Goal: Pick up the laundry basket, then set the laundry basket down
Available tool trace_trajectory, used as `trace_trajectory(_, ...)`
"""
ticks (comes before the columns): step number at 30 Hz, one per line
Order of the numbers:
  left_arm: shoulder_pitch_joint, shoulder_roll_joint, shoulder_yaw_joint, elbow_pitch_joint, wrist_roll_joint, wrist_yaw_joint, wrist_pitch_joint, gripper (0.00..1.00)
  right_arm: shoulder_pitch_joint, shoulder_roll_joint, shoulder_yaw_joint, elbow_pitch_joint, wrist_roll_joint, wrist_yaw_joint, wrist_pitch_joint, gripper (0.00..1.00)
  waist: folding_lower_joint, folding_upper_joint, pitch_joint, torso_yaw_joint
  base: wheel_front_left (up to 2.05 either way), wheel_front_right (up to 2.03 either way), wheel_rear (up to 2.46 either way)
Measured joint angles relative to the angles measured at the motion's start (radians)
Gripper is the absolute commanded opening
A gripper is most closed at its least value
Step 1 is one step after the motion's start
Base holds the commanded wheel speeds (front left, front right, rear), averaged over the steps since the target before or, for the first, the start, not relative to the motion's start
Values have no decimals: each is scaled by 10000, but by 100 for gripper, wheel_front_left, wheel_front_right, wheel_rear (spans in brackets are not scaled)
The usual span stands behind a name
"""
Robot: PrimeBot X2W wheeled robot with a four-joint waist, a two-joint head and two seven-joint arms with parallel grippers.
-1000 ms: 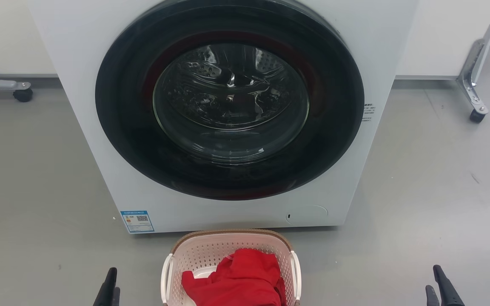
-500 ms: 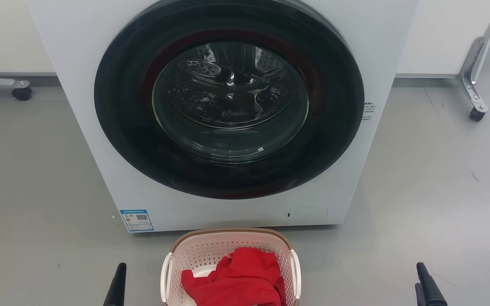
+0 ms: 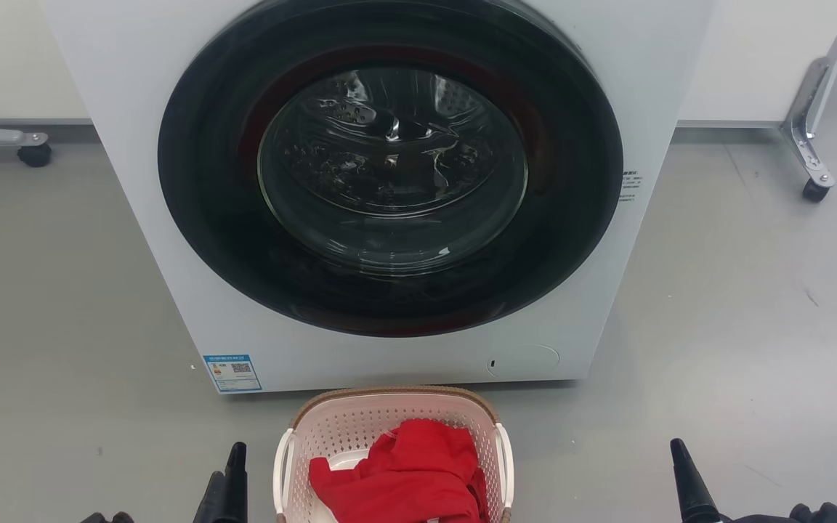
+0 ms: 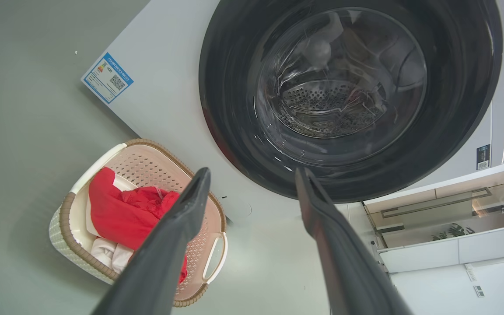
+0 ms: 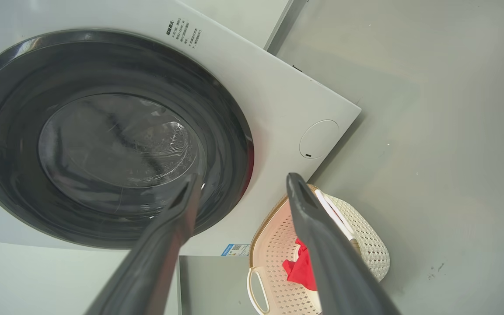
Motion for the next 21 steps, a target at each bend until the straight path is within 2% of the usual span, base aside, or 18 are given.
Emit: trace_trajectory(21,-84,263,-1030,-117,4251,531,-782,100,-59,-81,1081,35,-3446,-520,-748,100,0,0,166,-23,0,0,0)
